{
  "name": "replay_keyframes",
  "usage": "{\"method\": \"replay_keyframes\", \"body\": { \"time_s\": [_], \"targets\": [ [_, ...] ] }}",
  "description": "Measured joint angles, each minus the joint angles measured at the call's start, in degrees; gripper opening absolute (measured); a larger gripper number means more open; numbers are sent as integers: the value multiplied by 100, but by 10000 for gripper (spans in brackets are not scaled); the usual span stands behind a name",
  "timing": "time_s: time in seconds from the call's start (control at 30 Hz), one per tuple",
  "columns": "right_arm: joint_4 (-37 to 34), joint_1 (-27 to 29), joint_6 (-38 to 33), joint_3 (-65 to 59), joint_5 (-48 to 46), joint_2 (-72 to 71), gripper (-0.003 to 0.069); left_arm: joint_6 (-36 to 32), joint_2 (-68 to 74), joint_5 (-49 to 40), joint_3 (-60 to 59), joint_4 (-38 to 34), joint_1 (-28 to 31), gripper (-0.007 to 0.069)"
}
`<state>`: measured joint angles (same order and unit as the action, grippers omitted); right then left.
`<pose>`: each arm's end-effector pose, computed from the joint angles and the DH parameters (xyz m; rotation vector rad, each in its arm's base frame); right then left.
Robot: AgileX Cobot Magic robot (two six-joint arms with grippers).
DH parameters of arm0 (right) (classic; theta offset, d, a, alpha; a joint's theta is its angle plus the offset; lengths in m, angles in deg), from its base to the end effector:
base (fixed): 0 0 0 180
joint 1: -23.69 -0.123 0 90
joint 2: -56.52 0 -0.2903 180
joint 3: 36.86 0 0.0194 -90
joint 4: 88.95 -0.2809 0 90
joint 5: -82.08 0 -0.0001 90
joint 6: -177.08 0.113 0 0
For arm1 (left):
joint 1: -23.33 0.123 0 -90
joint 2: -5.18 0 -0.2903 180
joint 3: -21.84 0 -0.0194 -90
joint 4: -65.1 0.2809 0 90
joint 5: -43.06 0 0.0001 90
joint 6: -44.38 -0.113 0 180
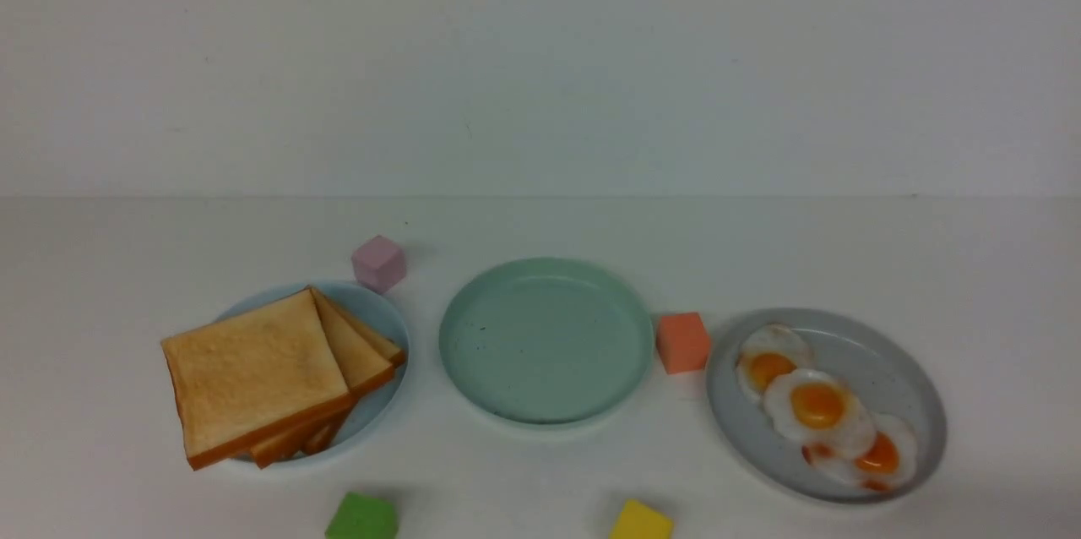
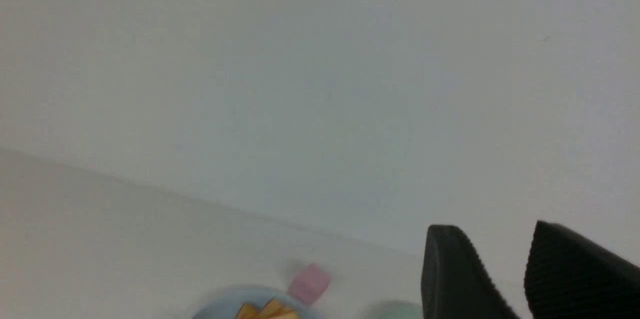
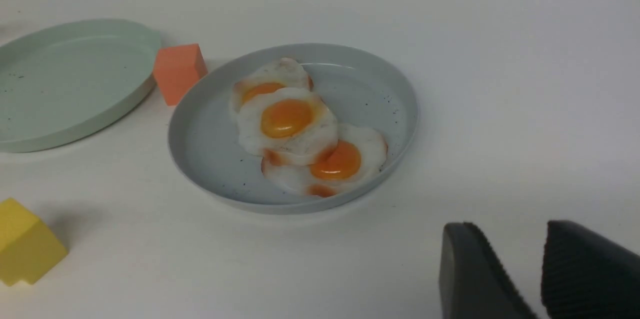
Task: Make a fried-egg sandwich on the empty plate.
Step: Use the left arm to grab a slice of bread
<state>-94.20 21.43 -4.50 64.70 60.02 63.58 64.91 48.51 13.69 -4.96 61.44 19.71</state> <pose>0.0979 0.0078 0.1660 -0.0068 1.8768 0.0988 0.1573 -0.0135 0.4173 -0.2826 1.7276 -0.3771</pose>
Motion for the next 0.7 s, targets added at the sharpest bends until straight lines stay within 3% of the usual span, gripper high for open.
{"method": "replay_keyframes", "body": {
  "time_s": [0.37, 0.7],
  "targets": [
    [-92, 0, 0, -21, 210, 0, 242, 1232, 1985, -1142, -88, -770, 0, 239],
    [-437, 0, 219, -43, 1996, 0, 242, 776, 3175, -2403, 695, -1083, 133, 239]
  ]
}}
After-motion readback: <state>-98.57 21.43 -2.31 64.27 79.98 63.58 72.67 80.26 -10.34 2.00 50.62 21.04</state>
